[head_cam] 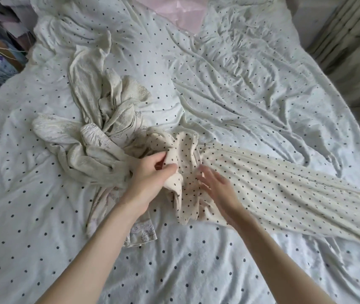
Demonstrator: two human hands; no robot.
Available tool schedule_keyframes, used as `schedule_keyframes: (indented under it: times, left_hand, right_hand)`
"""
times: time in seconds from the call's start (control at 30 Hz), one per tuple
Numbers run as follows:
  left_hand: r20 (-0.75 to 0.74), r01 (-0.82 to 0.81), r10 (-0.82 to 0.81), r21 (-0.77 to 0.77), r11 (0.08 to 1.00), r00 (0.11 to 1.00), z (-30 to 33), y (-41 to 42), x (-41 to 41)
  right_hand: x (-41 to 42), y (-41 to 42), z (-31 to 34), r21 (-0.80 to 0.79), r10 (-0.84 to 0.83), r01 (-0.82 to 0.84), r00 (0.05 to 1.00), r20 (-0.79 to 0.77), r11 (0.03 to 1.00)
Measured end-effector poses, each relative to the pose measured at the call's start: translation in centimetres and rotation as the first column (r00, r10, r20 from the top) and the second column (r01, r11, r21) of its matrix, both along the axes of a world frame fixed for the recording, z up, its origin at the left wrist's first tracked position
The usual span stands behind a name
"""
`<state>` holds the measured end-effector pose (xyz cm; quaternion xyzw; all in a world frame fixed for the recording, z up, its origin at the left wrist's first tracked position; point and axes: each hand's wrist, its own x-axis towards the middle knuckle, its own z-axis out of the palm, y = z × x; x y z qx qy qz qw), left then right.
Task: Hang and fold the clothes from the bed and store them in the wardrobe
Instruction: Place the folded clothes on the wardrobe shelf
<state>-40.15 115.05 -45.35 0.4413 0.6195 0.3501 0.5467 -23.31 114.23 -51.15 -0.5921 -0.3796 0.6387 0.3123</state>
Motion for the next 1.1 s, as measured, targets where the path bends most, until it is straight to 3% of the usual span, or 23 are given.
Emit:
schedule_keyframes:
  times: [0.03, 0.1, 0.2, 0.3, 0.37, 0.47, 0.53, 0.6, 0.7, 0.8, 0.87, 0.93, 1.0, 1.03, 1.1]
  left_hand:
    - [-0.044, 0.078, -0.076, 0.049, 0.996, 0.996, 0.6, 0.1, 1.9]
    - [-0.157, 0.248, -0.230, 0.111, 0.962, 0.960, 0.8, 0.2, 6.2]
    - [-0.234, 0.492, -0.475, 0.017, 0.870, 0.848, -0.8, -0.7, 12.9]
    - [-0.397, 0.628, -0.609, -0.099, 0.772, 0.687, -3.2, -2.0, 16.1]
    - [-0.440, 0.568, -0.542, -0.084, 0.819, 0.716, -4.1, -2.5, 15.6]
    - [-0.491, 0.236, -0.184, 0.044, 0.971, 0.852, -4.9, -1.9, 13.1]
    - [-0.560, 0.035, 0.008, 0.066, 0.997, 0.829, -5.4, -1.2, 10.7]
    - [-0.463, -0.073, 0.027, -0.082, 0.994, 0.886, -5.7, -0.9, 9.1]
    - [-0.220, -0.053, -0.017, -0.307, 0.950, 0.975, -6.5, -0.9, 8.5]
    - [0.014, -0.040, 0.053, -0.470, 0.882, 0.998, -6.9, -0.4, 7.9]
    - [0.064, -0.025, 0.066, -0.502, 0.864, 0.996, -6.7, 0.0, 7.7]
    - [0.059, -0.027, 0.065, -0.498, 0.867, 0.996, -6.4, 0.1, 8.0]
    - [0.060, -0.047, 0.087, -0.486, 0.873, 0.994, -5.4, 0.2, 8.4]
    - [0.060, -0.055, 0.095, -0.478, 0.877, 0.994, -4.8, 0.2, 8.5]
    - [0.066, -0.029, 0.065, -0.444, 0.895, 0.996, -3.4, 0.5, 8.9]
  right_hand:
    - [1.8, 0.2, 0.4, -0.113, -0.139, 0.117, 0.969, -0.205, 0.987]
    - [5.7, 0.2, 0.7, -0.291, -0.333, 0.222, 0.844, -0.422, 0.931]
    - [10.3, -0.4, 0.4, -0.379, -0.403, 0.248, 0.815, -0.416, 0.892]
    - [12.8, -0.9, -0.2, -0.357, -0.344, 0.238, 0.899, -0.270, 0.903]
    - [13.3, -1.0, -0.4, -0.297, -0.236, 0.186, 0.962, -0.141, 0.937]
    - [13.2, -0.8, -0.5, -0.235, -0.163, 0.174, 0.985, 0.064, 0.956]
    - [13.1, -0.8, -1.0, -0.235, -0.125, 0.166, 0.976, 0.180, 0.958]
    - [13.2, -1.2, -1.3, -0.255, -0.117, 0.170, 0.971, 0.209, 0.952]
    - [13.8, -2.3, -1.8, -0.281, -0.170, 0.211, 0.971, 0.166, 0.936]
    - [14.5, -3.2, -2.0, -0.291, -0.192, 0.215, 0.976, 0.104, 0.932]
    - [14.8, -3.7, -1.9, -0.293, -0.191, 0.206, 0.978, 0.079, 0.934]
    - [14.7, -4.0, -1.9, -0.173, -0.140, 0.186, 0.959, 0.246, 0.967]
    - [14.1, -4.3, -1.6, 0.087, -0.153, 0.126, 0.850, 0.504, 0.988]
    - [13.8, -4.3, -1.2, 0.212, -0.202, 0.102, 0.820, 0.536, 0.972]
    - [13.5, -4.1, -0.4, 0.309, -0.190, 0.050, 0.876, 0.443, 0.950]
